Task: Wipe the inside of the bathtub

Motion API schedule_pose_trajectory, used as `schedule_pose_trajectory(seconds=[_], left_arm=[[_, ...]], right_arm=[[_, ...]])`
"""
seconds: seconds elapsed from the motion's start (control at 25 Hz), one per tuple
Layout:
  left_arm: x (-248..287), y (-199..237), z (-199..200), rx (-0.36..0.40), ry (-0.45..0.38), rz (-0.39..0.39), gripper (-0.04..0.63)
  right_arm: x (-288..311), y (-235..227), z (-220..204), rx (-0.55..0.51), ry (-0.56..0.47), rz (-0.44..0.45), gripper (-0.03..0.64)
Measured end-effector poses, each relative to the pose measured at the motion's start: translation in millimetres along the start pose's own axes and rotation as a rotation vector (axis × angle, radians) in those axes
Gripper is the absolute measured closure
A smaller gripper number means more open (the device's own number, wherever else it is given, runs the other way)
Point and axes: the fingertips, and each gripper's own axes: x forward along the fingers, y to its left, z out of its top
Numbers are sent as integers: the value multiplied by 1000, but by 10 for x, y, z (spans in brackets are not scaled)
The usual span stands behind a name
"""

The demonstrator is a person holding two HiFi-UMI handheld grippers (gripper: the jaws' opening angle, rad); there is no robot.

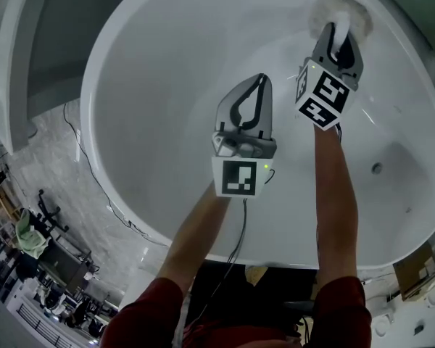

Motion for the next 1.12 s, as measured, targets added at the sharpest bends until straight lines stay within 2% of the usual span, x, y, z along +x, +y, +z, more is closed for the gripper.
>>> schedule_pose_trajectory(seconds=[0.16, 0.36, 0.6, 0.88, 1.0, 1.12], left_arm=[[-81, 256, -32, -22, 1, 20, 580], [-95, 274, 36, -14, -4, 23, 580], [-212, 676, 140, -42, -32, 42, 580], [-250, 596, 304, -70, -35, 2, 580], [-266, 354, 382, -109, -49, -35, 580], [-289, 15, 509, -102, -84, -96, 580]], right_arm=[[36, 537, 133, 3, 9, 105, 523], [28, 528, 179, -3, -3, 99, 523], [-10, 766, 192, -9, 9, 113, 523], [-365, 790, 205, 12, 21, 139, 523], [-647, 681, 249, 16, 9, 150, 523], [-998, 398, 291, 30, -7, 126, 523]])
